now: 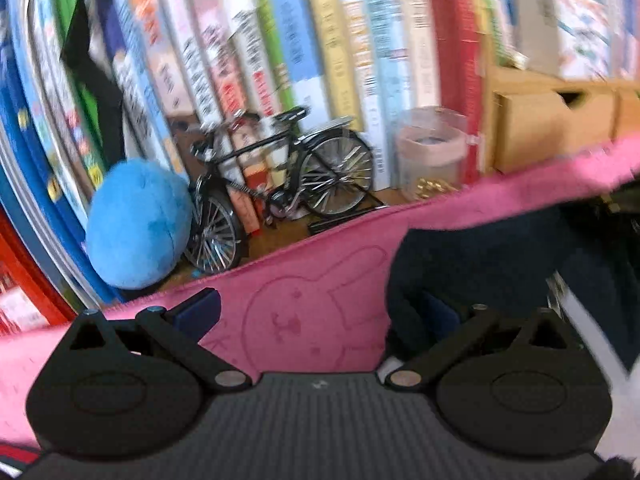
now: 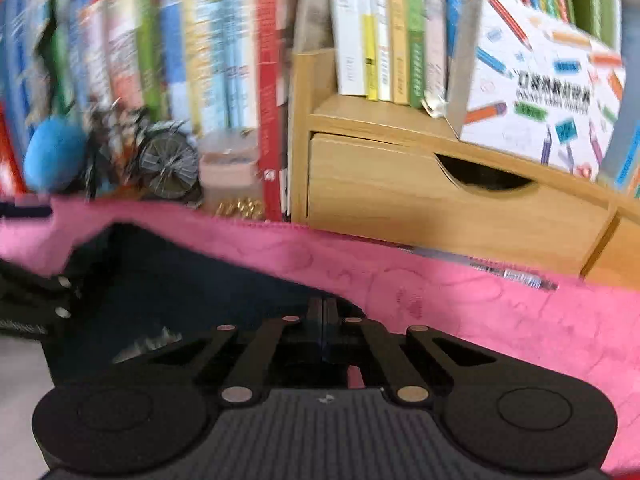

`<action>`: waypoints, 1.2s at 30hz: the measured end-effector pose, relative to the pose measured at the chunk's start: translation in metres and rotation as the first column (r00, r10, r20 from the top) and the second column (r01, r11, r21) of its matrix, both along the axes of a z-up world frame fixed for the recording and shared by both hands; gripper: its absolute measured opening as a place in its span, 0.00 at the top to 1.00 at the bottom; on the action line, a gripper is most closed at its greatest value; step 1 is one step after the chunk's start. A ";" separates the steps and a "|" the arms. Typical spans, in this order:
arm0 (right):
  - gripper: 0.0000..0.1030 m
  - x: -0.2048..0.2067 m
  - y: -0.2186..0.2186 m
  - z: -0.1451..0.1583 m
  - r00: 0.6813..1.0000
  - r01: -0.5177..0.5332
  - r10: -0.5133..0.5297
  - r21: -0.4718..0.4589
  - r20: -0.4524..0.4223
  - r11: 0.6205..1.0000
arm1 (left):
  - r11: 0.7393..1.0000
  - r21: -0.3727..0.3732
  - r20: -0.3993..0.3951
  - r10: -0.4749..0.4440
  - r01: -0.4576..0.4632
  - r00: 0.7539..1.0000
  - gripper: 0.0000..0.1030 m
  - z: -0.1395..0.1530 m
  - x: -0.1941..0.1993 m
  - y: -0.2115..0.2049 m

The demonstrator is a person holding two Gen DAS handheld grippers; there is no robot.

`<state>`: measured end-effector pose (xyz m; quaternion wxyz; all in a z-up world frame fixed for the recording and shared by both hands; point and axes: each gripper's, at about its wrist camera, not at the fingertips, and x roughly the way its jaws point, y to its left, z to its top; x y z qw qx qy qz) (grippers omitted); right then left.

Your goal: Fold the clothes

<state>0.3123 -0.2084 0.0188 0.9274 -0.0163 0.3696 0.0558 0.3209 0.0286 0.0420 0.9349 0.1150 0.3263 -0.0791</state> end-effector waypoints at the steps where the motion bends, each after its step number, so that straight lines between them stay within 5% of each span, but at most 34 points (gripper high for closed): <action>1: 0.85 -0.009 -0.001 0.007 1.000 -0.027 0.027 0.030 0.011 0.999 | 1.000 -0.017 -0.007 0.011 -0.011 1.000 0.00 0.005 -0.001 0.002; 3: 0.73 -0.037 -0.003 0.024 0.989 -0.127 0.121 0.064 0.081 0.990 | 0.998 -0.058 0.046 -0.005 0.007 0.999 0.00 0.020 -0.023 0.006; 5: 0.33 -0.071 -0.004 0.038 0.964 -0.236 0.226 0.055 0.142 0.970 | 0.996 -0.076 0.080 -0.032 0.038 0.996 0.00 0.034 -0.048 0.008; 8: 0.32 -0.112 0.005 0.040 0.928 -0.355 0.347 0.044 0.132 0.934 | 0.997 -0.033 0.097 -0.061 0.065 0.993 0.00 0.040 -0.086 0.023; 12: 0.32 -0.132 0.015 0.014 0.939 -0.340 0.338 0.024 0.060 0.940 | 0.994 0.095 0.104 -0.055 0.045 0.993 0.00 0.027 -0.130 0.039; 17: 0.28 -0.145 -0.049 -0.001 0.994 -0.108 0.107 -0.032 -0.032 0.994 | 0.985 0.134 0.049 0.098 -0.104 0.994 0.00 0.008 -0.147 0.097; 21: 0.16 -0.165 -0.144 -0.002 0.988 0.136 -0.139 -0.052 -0.059 0.989 | 0.963 0.138 0.077 0.222 -0.230 0.972 0.00 0.006 -0.153 0.140; 24: 0.08 -0.177 -0.217 0.006 0.905 0.416 -0.424 -0.124 -0.038 0.901 | 0.923 0.180 0.109 0.325 -0.340 0.939 0.00 0.007 -0.146 0.161; 25: 0.14 -0.180 -0.241 0.009 0.856 0.507 -0.516 -0.148 -0.024 0.849 | 0.904 0.194 0.117 0.363 -0.380 0.924 0.00 0.008 -0.142 0.167; 26: 0.33 -0.188 -0.254 0.016 0.832 0.548 -0.555 -0.142 -0.008 0.824 | 0.881 0.209 0.114 0.408 -0.424 0.906 0.00 0.011 -0.139 0.172; 27: 0.37 -0.198 -0.259 0.025 0.826 0.561 -0.564 -0.119 0.009 0.819 | 0.866 0.214 0.105 0.440 -0.452 0.892 0.02 0.015 -0.140 0.176; 30: 0.26 -0.246 -0.235 0.063 0.881 0.432 -0.413 -0.037 0.230 0.901 | 0.906 0.154 0.101 0.382 -0.394 0.919 0.03 0.032 -0.164 0.171; 32: 0.04 -0.282 -0.208 0.088 0.856 0.346 -0.306 -0.023 0.416 0.938 | 0.940 0.145 0.121 0.292 -0.308 0.949 0.03 0.044 -0.192 0.151; 36: 0.00 -0.345 -0.177 0.130 0.776 0.174 -0.164 0.043 0.609 0.984 | 0.987 0.113 0.151 0.101 -0.118 0.983 0.00 0.061 -0.255 0.106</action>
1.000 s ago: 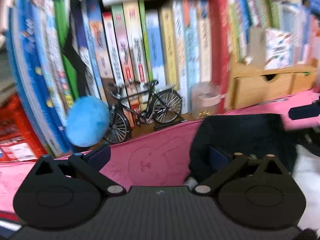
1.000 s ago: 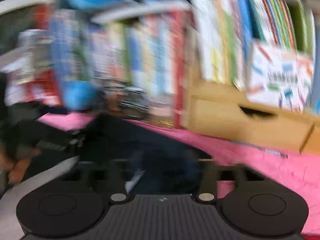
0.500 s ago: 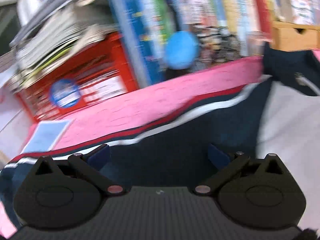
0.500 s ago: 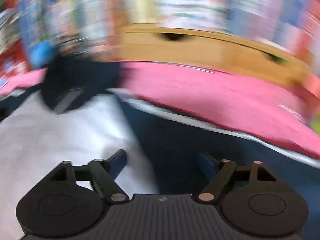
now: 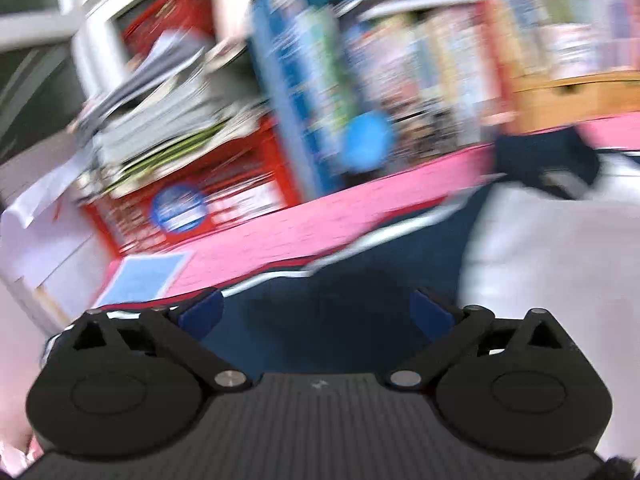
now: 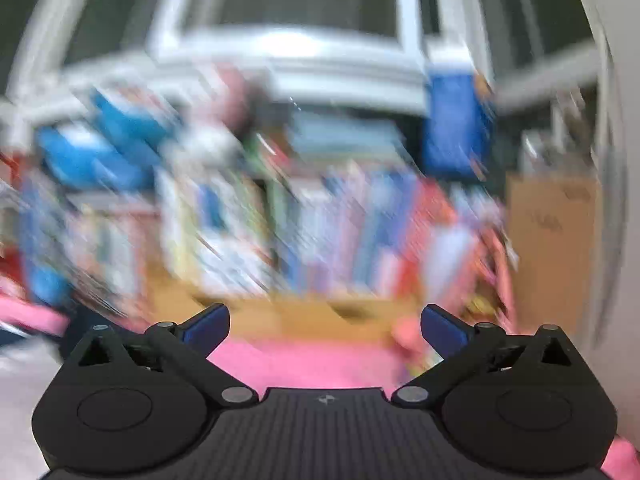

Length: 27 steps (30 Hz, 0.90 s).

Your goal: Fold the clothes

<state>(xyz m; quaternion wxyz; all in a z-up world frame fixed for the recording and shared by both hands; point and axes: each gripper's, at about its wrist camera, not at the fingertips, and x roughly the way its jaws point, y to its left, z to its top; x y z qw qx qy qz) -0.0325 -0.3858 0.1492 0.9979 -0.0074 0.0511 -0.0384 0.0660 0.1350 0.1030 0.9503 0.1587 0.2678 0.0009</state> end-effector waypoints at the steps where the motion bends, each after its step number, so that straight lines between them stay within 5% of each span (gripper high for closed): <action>1: 0.00 -0.013 0.005 0.007 0.999 -0.039 0.039 0.015 0.019 0.999 | 0.999 -0.017 -0.002 -0.039 0.039 0.999 0.00 0.001 -0.016 -0.009; 6: 0.00 -0.079 0.041 0.013 0.956 -0.292 0.294 0.085 -0.015 0.953 | 0.973 -0.101 -0.013 -0.211 0.208 0.977 0.00 -0.004 -0.098 -0.049; 12: 0.00 -0.153 0.132 -0.044 0.837 -0.534 0.520 -0.045 -0.170 0.844 | 0.931 0.025 -0.001 -0.365 0.364 0.931 0.00 -0.032 -0.184 -0.086; 17: 0.06 -0.168 0.206 -0.100 0.744 -0.655 0.594 -0.156 -0.306 0.739 | 0.926 0.081 -0.042 -0.366 0.368 0.930 0.00 -0.055 -0.199 -0.093; 20: 0.12 -0.164 0.229 -0.126 0.693 -0.707 0.599 -0.216 -0.402 0.673 | 0.937 -0.023 -0.057 -0.348 0.347 0.936 0.00 -0.056 -0.192 -0.077; 22: 0.12 -0.156 0.223 -0.136 0.657 -0.729 0.606 -0.172 -0.449 0.663 | 0.939 -0.111 -0.085 -0.334 0.324 0.939 0.00 -0.056 -0.186 -0.064; 27: 0.09 -0.170 0.177 -0.146 0.691 -0.689 0.526 -0.232 -0.496 0.686 | 0.930 -0.252 -0.130 -0.306 0.267 0.943 0.00 -0.060 -0.185 -0.032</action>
